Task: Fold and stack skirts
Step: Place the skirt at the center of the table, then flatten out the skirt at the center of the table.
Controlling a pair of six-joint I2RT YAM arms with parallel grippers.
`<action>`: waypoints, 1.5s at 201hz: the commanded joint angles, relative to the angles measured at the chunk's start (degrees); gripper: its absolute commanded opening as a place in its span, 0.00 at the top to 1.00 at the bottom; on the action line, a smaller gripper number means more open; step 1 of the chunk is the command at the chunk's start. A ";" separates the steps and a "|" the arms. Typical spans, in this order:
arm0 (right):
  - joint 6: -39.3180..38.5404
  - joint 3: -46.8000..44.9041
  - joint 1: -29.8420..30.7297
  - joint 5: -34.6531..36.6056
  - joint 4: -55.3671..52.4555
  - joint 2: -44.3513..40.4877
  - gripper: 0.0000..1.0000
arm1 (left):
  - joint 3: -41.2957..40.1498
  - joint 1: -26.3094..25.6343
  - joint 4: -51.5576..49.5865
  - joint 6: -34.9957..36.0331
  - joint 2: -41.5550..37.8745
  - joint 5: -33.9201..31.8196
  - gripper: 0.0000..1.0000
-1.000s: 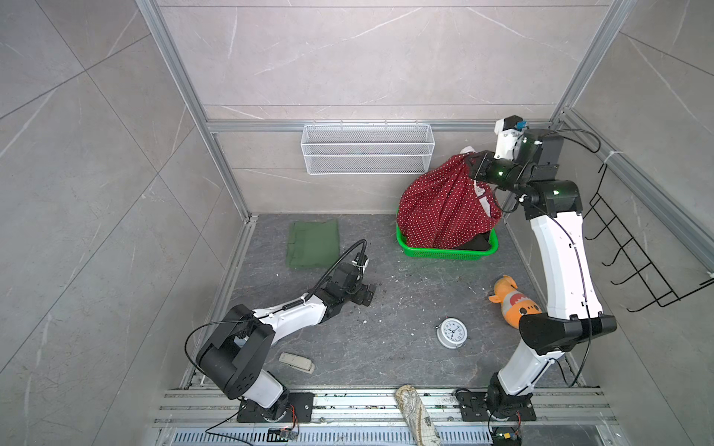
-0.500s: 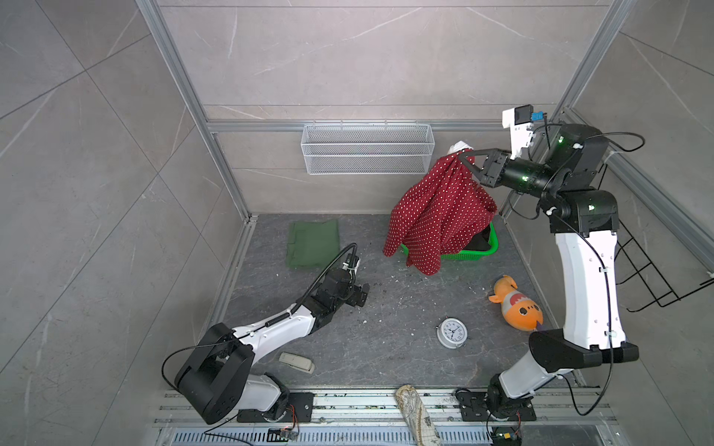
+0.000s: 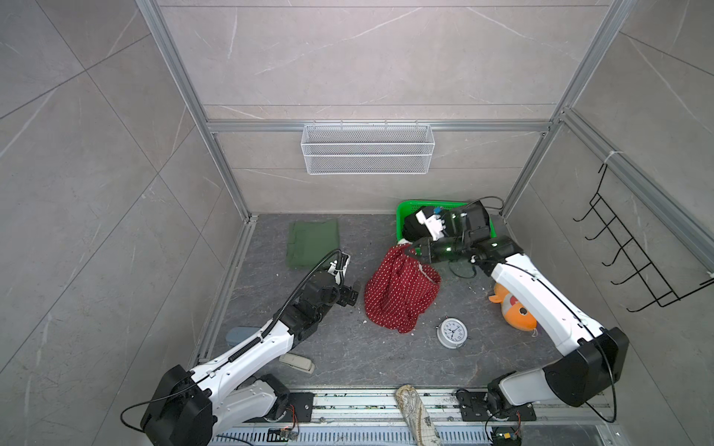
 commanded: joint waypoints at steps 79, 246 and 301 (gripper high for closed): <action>4.36 -7.20 19.75 9.23 6.60 16.24 0.83 | 3.76 -0.07 -11.55 -3.25 -1.39 -6.05 0.03; 5.76 -8.31 12.82 27.94 1.15 -0.25 0.38 | 9.04 -0.06 -8.66 -16.09 10.64 9.45 0.04; 7.25 -9.22 2.69 27.32 2.05 1.70 0.39 | 10.32 -0.05 -5.94 -21.32 17.62 11.02 0.07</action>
